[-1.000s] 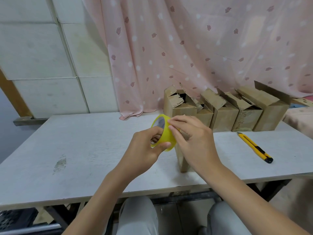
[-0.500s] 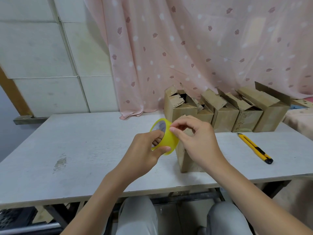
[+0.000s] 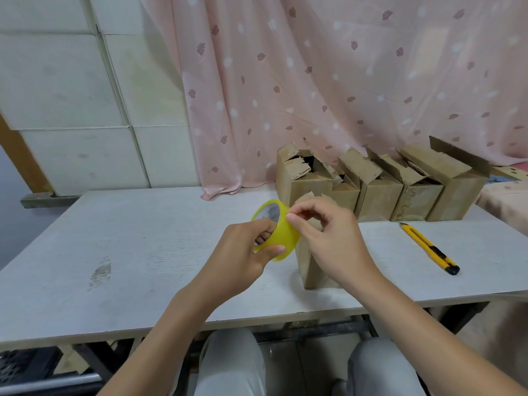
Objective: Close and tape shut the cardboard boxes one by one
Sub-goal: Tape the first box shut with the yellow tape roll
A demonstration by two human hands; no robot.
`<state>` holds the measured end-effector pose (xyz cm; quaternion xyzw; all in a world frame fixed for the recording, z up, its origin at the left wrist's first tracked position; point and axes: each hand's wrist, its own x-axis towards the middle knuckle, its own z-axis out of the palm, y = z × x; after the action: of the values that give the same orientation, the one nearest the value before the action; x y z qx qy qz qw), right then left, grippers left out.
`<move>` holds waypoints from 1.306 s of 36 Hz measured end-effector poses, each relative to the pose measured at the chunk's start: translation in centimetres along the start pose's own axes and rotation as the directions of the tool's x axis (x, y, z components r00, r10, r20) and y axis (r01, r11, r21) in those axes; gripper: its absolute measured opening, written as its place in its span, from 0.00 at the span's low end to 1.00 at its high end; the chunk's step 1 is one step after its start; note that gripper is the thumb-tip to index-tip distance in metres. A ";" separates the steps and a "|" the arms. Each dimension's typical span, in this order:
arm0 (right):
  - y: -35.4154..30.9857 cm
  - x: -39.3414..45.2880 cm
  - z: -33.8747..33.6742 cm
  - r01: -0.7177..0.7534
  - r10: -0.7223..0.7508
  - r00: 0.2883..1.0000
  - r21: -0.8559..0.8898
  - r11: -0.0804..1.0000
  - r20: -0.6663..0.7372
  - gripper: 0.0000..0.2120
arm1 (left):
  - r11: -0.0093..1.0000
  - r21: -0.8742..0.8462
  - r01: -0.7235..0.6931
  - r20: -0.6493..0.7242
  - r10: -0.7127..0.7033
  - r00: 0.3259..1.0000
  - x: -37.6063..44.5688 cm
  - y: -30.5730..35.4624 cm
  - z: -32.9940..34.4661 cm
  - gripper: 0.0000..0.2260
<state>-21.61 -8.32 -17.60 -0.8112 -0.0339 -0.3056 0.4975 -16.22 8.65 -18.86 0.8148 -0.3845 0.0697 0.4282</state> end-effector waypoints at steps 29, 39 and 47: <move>-1.3 1.7 -2.5 0.039 0.000 0.968 -0.153 0.987 0.250 0.10 | 0.998 -0.050 -0.038 0.203 0.047 0.978 -0.2 -0.1 -2.5 0.05; -2.1 1.6 -2.9 0.047 0.024 0.954 -0.229 0.972 0.298 0.10 | 0.997 -0.042 -0.063 0.216 0.071 0.974 -0.3 -0.1 -2.4 0.04; -1.9 2.0 -3.1 0.014 0.054 0.933 -0.185 0.983 0.355 0.09 | 0.994 -0.105 -0.035 0.232 0.058 0.971 -0.5 -0.3 -2.6 0.05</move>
<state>-22.11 -10.40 -14.04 -0.8961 -0.0873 -0.1494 0.4087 -15.78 10.99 -17.60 0.7856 -0.4543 -0.0364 0.4184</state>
